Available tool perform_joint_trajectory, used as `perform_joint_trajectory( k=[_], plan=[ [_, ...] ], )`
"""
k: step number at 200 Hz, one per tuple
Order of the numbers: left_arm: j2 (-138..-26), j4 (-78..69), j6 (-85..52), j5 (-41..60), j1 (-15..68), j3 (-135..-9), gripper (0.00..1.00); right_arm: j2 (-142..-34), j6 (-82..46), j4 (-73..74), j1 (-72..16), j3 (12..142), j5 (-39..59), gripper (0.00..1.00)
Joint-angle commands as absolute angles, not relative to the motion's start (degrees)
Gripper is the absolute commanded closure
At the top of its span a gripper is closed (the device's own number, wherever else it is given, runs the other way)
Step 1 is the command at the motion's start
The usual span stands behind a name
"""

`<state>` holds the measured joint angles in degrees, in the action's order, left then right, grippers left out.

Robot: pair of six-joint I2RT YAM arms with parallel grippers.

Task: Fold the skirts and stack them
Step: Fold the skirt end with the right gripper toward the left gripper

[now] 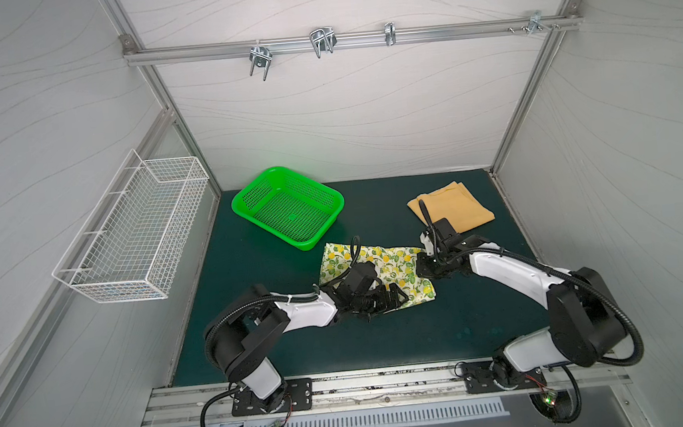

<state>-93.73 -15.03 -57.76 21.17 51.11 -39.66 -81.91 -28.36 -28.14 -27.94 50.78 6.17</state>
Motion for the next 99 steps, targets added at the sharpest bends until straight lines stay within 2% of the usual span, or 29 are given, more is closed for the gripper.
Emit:
perform_joint_trajectory(
  k=[1, 63, 99],
  plan=[
    [-97.0, -16.3, -58.7, 20.2, 53.2, -43.9, 0.01, -80.4, -26.0, -31.9, -26.1, 52.7, 7.7, 1.0],
    [-108.0, -18.4, -60.5, 21.9, 56.6, -56.2, 0.01, -80.8, -23.1, -36.4, -22.7, 58.1, 10.5, 1.0],
    [-109.4, -20.4, -61.5, 23.2, 56.6, -58.2, 0.01, -81.8, -22.6, -38.4, -22.7, 61.9, 11.2, 1.0]
  ],
)
